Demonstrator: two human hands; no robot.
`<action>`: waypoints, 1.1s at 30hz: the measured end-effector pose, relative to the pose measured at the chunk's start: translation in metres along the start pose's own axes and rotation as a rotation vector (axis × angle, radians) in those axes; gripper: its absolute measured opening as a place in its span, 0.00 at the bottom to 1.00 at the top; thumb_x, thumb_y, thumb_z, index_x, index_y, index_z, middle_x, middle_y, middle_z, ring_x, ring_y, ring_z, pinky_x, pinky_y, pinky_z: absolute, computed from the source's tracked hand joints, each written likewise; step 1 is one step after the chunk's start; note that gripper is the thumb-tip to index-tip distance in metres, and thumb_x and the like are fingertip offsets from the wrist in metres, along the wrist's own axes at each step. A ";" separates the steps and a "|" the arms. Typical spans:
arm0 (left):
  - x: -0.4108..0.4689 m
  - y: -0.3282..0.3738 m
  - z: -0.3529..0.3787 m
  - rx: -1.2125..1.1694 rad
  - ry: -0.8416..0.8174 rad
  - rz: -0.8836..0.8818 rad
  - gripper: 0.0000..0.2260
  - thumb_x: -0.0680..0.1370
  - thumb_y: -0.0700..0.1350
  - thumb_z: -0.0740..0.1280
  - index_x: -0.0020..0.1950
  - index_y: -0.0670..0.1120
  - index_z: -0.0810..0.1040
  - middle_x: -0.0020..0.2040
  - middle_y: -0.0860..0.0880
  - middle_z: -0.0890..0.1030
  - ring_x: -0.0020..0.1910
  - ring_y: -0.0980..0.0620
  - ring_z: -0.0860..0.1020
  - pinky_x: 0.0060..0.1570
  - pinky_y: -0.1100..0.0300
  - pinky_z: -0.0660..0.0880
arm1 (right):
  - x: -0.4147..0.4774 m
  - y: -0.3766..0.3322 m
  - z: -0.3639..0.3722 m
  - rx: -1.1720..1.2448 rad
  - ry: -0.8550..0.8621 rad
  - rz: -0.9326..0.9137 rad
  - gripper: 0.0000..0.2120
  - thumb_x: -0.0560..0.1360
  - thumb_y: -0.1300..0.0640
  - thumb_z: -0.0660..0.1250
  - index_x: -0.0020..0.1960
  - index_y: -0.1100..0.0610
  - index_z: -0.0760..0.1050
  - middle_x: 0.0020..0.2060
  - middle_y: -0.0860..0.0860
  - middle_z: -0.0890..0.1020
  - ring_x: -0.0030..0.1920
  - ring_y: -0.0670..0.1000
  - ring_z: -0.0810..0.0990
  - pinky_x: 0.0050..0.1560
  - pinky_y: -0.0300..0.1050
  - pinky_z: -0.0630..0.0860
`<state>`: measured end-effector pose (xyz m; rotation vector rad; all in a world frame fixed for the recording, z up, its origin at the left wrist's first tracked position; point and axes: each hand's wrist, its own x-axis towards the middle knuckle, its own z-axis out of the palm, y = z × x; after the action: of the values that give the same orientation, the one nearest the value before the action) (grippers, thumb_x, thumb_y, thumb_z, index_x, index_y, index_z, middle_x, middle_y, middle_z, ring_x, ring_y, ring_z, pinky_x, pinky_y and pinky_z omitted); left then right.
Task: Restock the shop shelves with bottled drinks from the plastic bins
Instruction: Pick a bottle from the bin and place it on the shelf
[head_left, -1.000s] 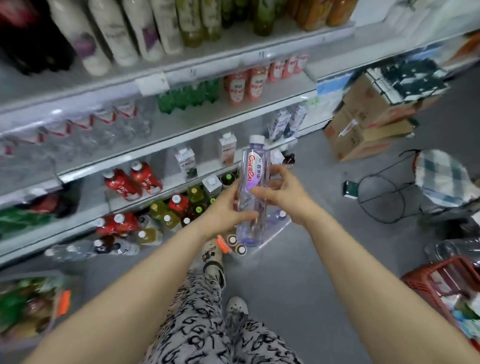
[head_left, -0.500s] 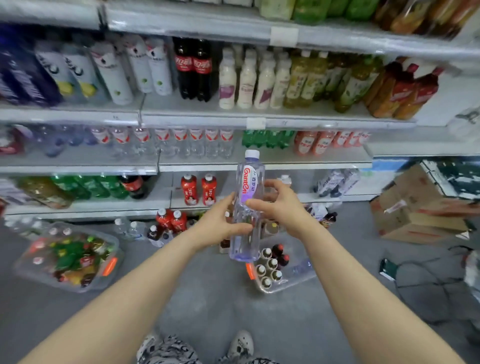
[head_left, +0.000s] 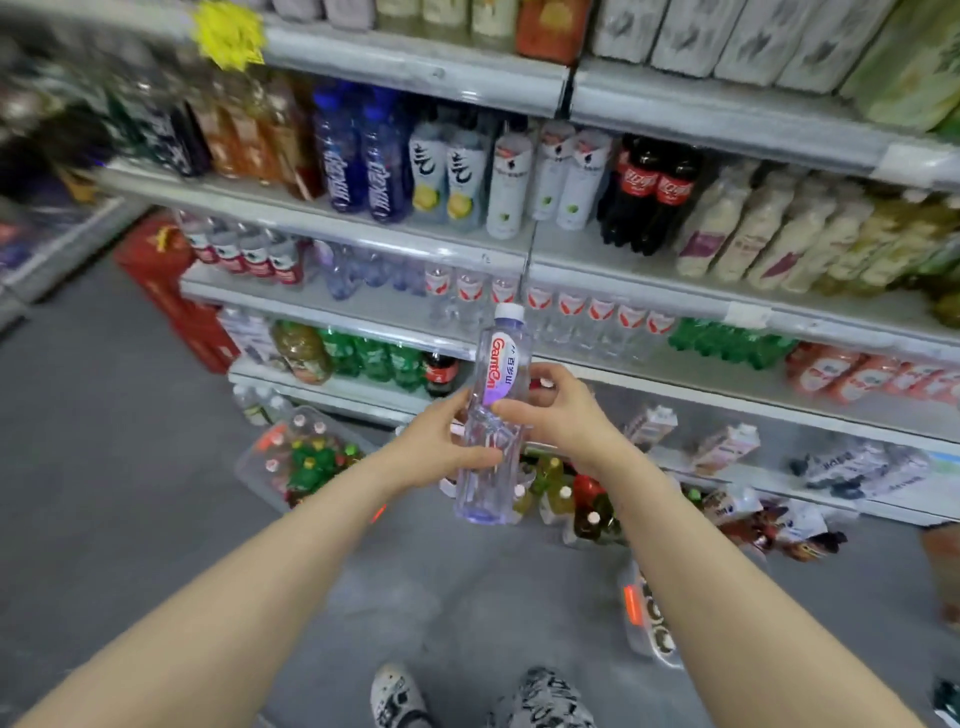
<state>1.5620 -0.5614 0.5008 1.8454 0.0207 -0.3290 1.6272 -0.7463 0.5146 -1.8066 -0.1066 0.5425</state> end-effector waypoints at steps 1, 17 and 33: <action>-0.001 -0.005 -0.014 0.004 0.004 -0.003 0.30 0.68 0.47 0.77 0.62 0.68 0.70 0.57 0.56 0.81 0.44 0.62 0.81 0.52 0.56 0.80 | 0.008 -0.005 0.013 0.000 -0.014 0.001 0.28 0.68 0.55 0.81 0.63 0.51 0.71 0.49 0.52 0.87 0.47 0.51 0.87 0.54 0.55 0.82; 0.086 -0.064 -0.146 -0.059 0.064 -0.141 0.39 0.65 0.52 0.79 0.74 0.58 0.67 0.66 0.54 0.75 0.61 0.50 0.78 0.62 0.49 0.76 | 0.177 -0.027 0.097 0.019 -0.093 0.083 0.29 0.66 0.55 0.82 0.60 0.51 0.71 0.51 0.55 0.86 0.51 0.55 0.86 0.60 0.62 0.79; 0.205 -0.215 -0.272 -0.193 0.072 -0.101 0.34 0.72 0.31 0.74 0.66 0.61 0.66 0.56 0.54 0.78 0.44 0.68 0.79 0.45 0.70 0.75 | 0.371 0.033 0.224 -0.116 -0.057 0.148 0.33 0.62 0.53 0.83 0.64 0.53 0.73 0.55 0.49 0.84 0.53 0.48 0.84 0.59 0.53 0.81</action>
<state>1.7784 -0.2722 0.3220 1.6666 0.1897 -0.3200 1.8566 -0.4307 0.3240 -1.9220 -0.0444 0.7053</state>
